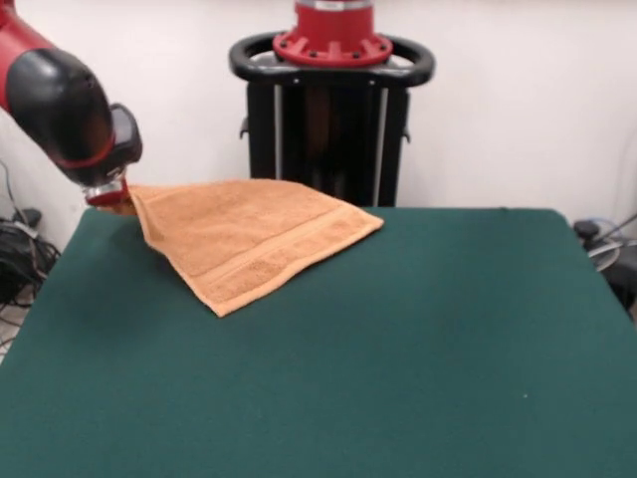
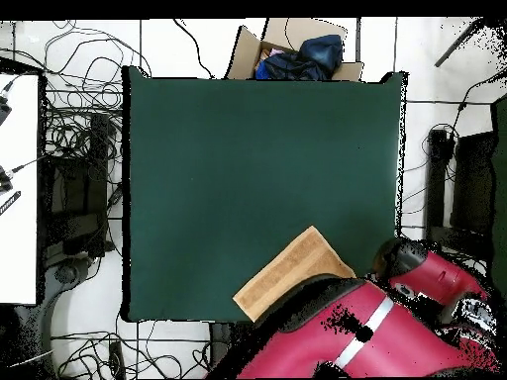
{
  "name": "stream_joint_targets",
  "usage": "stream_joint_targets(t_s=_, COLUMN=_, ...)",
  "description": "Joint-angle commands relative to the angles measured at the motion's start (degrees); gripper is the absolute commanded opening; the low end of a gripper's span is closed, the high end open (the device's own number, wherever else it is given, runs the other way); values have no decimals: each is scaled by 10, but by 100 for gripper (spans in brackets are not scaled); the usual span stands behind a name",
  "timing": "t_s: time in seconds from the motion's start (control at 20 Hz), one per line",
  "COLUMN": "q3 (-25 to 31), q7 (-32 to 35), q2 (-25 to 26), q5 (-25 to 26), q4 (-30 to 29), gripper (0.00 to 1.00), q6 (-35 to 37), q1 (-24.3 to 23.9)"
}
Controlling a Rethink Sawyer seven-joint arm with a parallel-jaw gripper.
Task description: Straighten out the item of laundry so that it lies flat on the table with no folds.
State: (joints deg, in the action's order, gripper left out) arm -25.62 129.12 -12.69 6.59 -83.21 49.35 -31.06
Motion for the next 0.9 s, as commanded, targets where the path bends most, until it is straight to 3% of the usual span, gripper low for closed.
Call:
stream_joint_targets(t_s=0.05, q3=141, q7=-259, q2=-73, q5=62, q4=-53, gripper=0, q6=16, q1=-99)
stream_joint_targets(t_s=0.9, q3=165, q7=-241, q2=-77, q5=96, q4=-46, gripper=0, q6=28, q1=-113)
